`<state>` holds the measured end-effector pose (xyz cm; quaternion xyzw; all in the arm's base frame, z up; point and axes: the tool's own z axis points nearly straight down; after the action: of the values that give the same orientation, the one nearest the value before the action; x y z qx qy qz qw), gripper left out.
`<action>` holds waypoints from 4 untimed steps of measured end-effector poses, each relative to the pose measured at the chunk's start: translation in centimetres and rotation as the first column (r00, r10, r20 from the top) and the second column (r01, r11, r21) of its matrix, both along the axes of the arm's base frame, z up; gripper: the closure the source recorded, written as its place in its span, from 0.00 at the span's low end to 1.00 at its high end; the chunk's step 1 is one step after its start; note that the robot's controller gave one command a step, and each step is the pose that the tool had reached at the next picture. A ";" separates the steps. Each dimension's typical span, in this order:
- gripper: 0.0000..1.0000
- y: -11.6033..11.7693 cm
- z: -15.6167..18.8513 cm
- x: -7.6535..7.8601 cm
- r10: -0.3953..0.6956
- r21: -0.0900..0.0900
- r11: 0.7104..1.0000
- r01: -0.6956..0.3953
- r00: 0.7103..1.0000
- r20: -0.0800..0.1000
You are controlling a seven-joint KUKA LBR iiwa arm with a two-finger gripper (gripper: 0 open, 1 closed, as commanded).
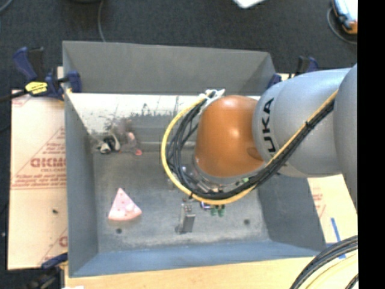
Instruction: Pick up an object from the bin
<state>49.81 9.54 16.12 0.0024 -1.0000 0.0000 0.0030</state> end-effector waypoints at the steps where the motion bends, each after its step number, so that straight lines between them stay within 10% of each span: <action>1: 0.00 -0.1 4.1 -0.1 0.075 0.000 0.997 -0.075 0.997 0.006; 2: 1.00 -0.1 3.9 -0.1 0.072 0.001 0.997 -0.072 0.997 0.003; 3: 1.00 -2.6 1.7 3.6 0.512 0.000 0.859 -0.512 0.859 0.009; 4: 1.00 0.5 1.3 6.9 0.846 -0.004 0.533 -0.846 0.533 0.013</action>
Offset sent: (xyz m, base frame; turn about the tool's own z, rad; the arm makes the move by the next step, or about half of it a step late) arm -0.0024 -0.0005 0.0389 -0.0752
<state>56.68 10.09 17.39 0.4854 -0.8743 -0.0001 -0.0041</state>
